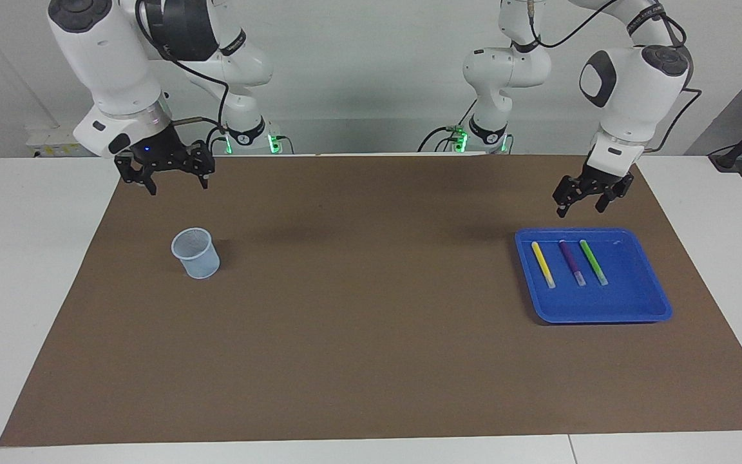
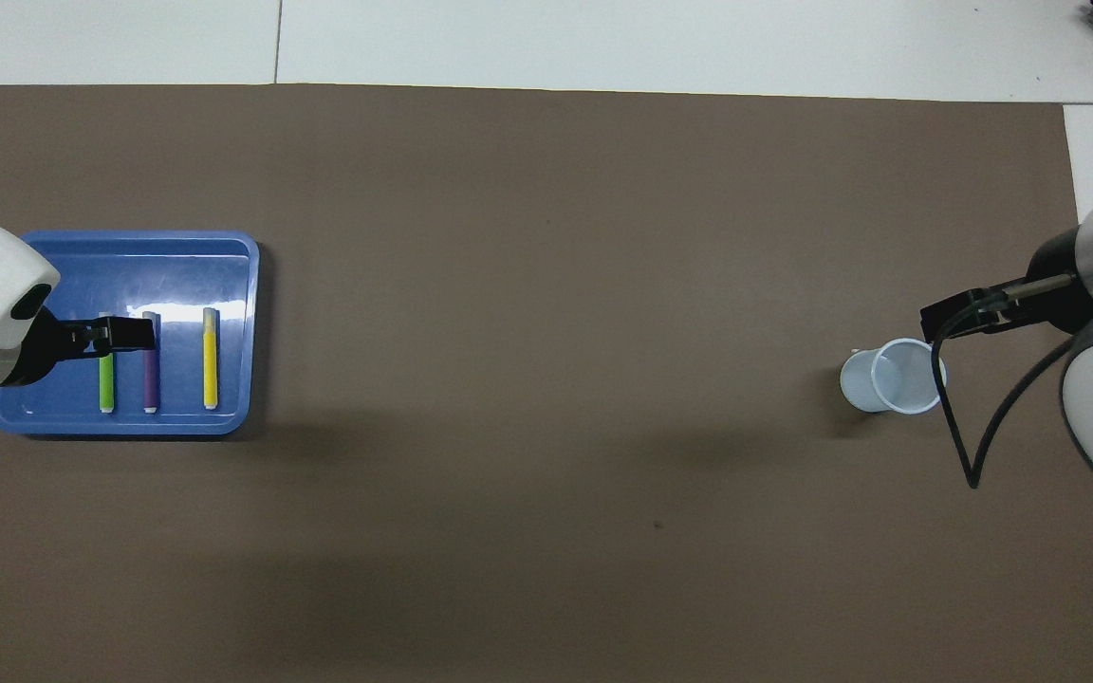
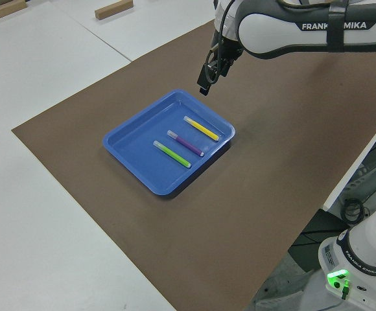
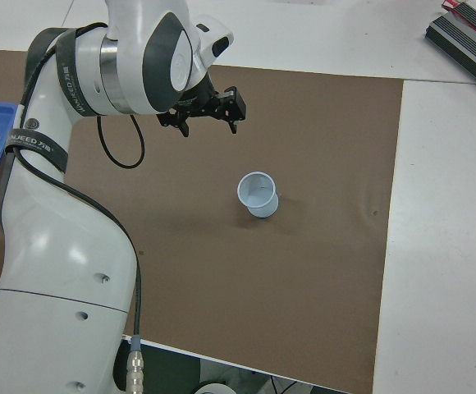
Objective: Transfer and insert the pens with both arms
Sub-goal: 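Lower the left gripper over the yellow pen in the blue tray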
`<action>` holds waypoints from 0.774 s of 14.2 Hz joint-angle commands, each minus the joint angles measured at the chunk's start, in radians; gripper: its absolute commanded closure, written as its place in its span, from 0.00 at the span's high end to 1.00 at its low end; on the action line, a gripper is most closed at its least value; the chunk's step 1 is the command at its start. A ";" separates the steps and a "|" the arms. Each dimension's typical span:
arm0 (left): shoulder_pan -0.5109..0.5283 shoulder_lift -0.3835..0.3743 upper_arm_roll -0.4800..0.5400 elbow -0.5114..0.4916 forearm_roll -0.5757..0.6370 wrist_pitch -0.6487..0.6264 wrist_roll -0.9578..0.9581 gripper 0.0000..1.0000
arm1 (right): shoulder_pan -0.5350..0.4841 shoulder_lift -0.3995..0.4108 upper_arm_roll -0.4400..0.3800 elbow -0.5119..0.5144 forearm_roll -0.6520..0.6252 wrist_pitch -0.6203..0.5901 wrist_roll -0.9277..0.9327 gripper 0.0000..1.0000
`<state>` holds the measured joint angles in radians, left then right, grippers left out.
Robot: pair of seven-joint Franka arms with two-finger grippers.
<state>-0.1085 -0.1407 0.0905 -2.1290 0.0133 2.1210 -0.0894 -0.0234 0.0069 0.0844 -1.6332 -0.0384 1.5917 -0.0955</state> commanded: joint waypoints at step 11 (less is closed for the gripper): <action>0.042 0.150 -0.003 -0.051 0.000 0.224 0.013 0.96 | -0.020 -0.016 0.009 -0.016 0.025 0.014 0.007 1.00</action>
<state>-0.0831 -0.0019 0.0908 -2.1628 0.0134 2.2942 -0.0872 -0.0234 0.0069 0.0844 -1.6332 -0.0384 1.5917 -0.0955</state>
